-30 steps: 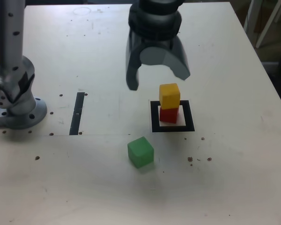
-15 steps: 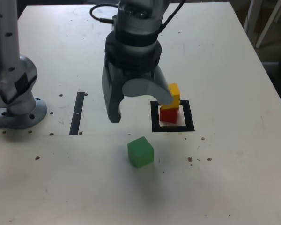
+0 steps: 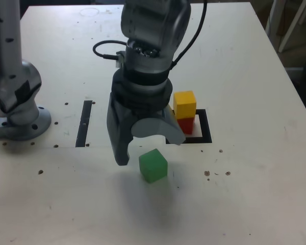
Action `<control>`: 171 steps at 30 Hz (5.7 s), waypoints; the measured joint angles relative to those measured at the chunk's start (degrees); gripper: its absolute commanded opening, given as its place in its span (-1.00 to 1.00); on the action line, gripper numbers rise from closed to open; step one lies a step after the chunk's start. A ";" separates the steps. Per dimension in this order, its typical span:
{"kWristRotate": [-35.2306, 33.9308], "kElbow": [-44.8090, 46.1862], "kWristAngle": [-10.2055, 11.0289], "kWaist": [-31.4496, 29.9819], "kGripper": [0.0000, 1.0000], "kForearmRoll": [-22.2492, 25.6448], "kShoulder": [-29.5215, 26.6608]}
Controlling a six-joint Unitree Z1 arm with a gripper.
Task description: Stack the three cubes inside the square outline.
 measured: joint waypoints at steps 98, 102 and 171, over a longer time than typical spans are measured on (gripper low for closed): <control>42.56 -28.15 7.94 17.86 -0.42 19.97 6.64; 42.82 -28.86 7.94 18.64 -0.42 19.97 7.56; 26.60 32.44 11.60 18.69 0.99 -5.63 -23.13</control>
